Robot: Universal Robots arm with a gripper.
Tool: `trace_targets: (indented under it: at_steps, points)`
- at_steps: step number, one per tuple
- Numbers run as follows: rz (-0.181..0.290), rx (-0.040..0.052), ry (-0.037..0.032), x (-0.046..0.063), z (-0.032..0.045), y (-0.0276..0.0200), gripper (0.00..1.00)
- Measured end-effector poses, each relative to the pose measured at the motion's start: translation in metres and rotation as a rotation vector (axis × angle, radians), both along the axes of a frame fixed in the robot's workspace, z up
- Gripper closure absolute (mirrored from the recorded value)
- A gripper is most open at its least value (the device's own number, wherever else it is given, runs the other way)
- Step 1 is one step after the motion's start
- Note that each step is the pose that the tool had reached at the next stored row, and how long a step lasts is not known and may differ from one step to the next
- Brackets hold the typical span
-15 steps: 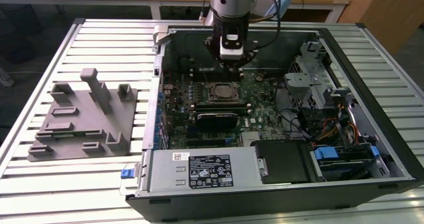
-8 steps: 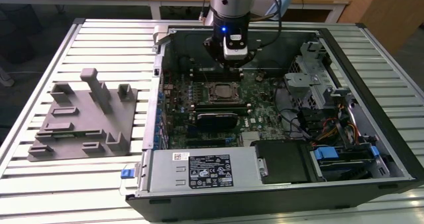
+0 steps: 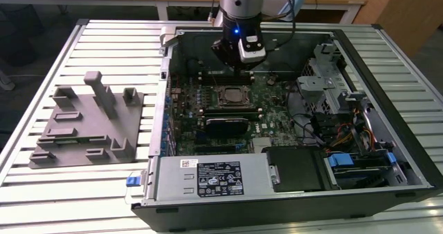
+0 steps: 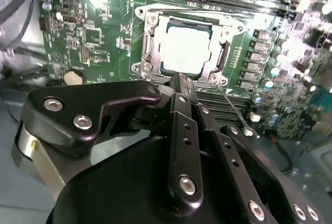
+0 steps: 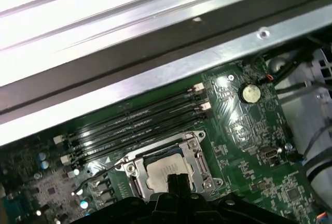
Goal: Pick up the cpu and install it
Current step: 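Install the first cpu locking lever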
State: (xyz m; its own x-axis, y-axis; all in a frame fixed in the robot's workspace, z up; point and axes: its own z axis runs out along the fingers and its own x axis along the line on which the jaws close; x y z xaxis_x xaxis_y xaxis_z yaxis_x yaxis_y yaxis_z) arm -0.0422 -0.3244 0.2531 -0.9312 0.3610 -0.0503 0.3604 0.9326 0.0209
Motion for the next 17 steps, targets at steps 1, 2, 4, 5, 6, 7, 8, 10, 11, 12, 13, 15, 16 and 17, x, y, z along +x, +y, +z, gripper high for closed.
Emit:
trace_targets:
  at_steps: [1, 2, 4, 5, 6, 7, 8, 10, 11, 12, 13, 15, 16, 17]
  points:
    - [0.016, 0.0, 0.0, 0.0, 0.0, 0.0, 0.89]
    - [0.033, 0.0, 0.0, 0.0, 0.0, 0.0, 0.89]
    - [0.067, 0.0, 0.0, 0.0, -0.0001, 0.0, 0.89]
    - [0.085, 0.0, 0.0, 0.0, -0.0002, 0.0, 0.89]
    - [0.104, 0.0, 0.0, 0.0, -0.0002, 0.0, 0.89]
    - [0.123, 0.0, 0.0, 0.0, -0.0003, 0.0, 0.89]
    - [0.14, -0.0001, 0.0001, 0.0, -0.0004, 0.0, 0.89]
    - [0.177, 0.0, 0.0, 0.0, -0.0006, 0.0, 0.89]
    - [0.194, 0.0, 0.0, 0.0, -0.0007, 0.0, 0.89]
    - [0.213, 0.0, 0.0001, 0.0, -0.0007, 0.0, 0.89]
    - [0.232, -0.0001, 0.0001, 0.0, -0.0008, 0.0, 0.89]
    - [0.264, -0.0001, 0.0003, 0.0, -0.0008, 0.0, 0.89]
    - [0.275, 0.0003, 0.0018, 0.0001, -0.0008, 0.0, 0.89]
    - [0.282, 0.0009, 0.0056, 0.0, -0.0008, 0.0, 0.89]
